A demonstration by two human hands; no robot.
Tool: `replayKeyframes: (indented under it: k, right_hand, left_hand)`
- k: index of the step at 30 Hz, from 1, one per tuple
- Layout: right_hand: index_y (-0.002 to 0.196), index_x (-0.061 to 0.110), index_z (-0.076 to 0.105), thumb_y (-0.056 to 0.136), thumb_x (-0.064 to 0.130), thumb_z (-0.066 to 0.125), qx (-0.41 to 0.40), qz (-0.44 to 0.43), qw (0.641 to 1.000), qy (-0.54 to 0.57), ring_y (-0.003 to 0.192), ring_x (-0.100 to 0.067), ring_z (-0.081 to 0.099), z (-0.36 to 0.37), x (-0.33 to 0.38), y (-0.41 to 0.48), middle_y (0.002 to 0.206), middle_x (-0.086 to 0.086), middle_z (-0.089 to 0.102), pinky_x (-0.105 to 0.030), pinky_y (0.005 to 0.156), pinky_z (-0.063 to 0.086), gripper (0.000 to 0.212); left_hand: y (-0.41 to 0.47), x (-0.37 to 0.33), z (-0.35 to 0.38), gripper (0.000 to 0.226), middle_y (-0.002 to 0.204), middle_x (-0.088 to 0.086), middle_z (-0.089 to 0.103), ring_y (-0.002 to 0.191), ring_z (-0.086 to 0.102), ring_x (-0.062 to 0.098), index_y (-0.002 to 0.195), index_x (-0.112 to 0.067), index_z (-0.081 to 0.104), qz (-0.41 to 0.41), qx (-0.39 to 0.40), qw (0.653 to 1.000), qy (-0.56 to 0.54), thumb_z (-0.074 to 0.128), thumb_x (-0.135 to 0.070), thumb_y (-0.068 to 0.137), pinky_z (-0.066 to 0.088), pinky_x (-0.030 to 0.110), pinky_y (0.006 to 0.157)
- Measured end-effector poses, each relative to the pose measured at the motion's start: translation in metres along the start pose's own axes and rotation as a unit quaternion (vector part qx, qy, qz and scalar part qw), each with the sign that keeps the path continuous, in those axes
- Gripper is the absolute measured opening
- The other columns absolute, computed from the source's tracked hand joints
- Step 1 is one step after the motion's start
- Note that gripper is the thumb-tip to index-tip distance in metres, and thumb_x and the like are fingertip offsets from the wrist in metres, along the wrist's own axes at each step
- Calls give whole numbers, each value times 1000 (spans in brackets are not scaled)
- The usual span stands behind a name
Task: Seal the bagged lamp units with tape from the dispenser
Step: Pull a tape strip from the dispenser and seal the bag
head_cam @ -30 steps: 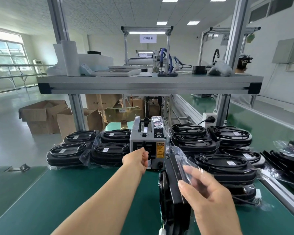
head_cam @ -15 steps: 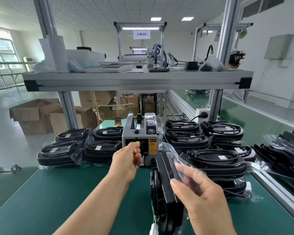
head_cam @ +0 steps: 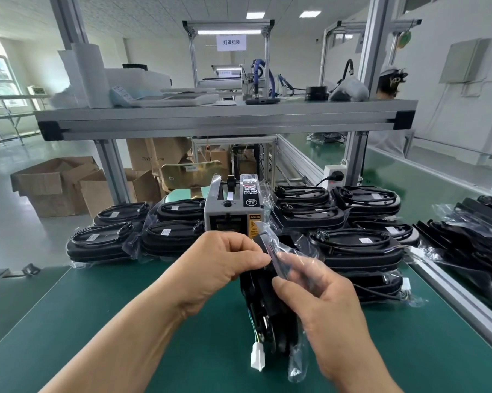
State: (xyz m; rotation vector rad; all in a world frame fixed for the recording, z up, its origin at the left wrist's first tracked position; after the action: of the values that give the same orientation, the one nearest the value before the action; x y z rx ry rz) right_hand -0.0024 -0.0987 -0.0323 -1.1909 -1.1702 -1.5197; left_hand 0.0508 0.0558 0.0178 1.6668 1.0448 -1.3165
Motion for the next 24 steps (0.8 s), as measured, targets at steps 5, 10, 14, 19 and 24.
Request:
replayKeyframes:
  k: [5, 10, 14, 19, 24]
  right_hand:
    - [95, 39, 77, 77, 7, 80, 11, -7, 1000, 9, 80, -16, 60, 2, -1, 1, 80, 5, 58, -50, 90, 57, 37]
    - [99, 35, 77, 80, 7, 79, 25, -4, 999, 24, 94, -34, 68, 2, -7, 3, 100, -14, 67, -45, 79, 62, 34]
    - [99, 36, 77, 76, 16, 81, 33, -8, 999, 27, 95, -38, 68, 3, -8, 4, 105, -21, 66, -36, 68, 62, 30]
    - [100, 36, 76, 63, 31, 78, 24, -13, 999, 20, 95, -32, 69, 4, -9, 3, 102, -15, 68, -39, 74, 63, 38]
    - [101, 36, 76, 67, 28, 79, 25, -20, 999, 13, 93, -27, 69, 3, -11, 4, 99, -11, 68, -32, 71, 61, 35]
  left_hand:
    - [1, 1, 0, 14, 66, 0, 64, 57, 54, 5, 69, -14, 72, -6, -2, 1000, 17, 76, -12, 82, 44, 13, 58]
    - [0, 4, 1, 13, 66, 0, 62, 58, 52, 6, 69, -13, 71, -4, -25, 999, 21, 75, -12, 82, 43, 14, 59]
    - [-3, 6, 2, 14, 65, -1, 59, 57, 48, 5, 71, -5, 69, 7, -52, 998, 18, 74, -12, 82, 41, 12, 57]
    - [-7, 7, 4, 15, 62, -5, 57, 55, 47, 3, 67, -10, 69, 14, -72, 997, 19, 75, -15, 79, 40, 11, 56]
    - [-10, 8, 6, 18, 60, -7, 58, 54, 48, 1, 62, -16, 71, 19, -97, 995, 24, 76, -15, 79, 40, 9, 54]
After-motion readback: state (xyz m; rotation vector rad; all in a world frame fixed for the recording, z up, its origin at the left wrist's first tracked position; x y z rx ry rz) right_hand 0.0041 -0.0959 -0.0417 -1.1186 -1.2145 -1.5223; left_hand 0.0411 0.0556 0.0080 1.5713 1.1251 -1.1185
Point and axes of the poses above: each hand's wrist, its own y-axis towards the middle knuckle, its own z-axis out of the palm, x = y × z, the point moved 2 cm from there along y, towards the middle knuckle
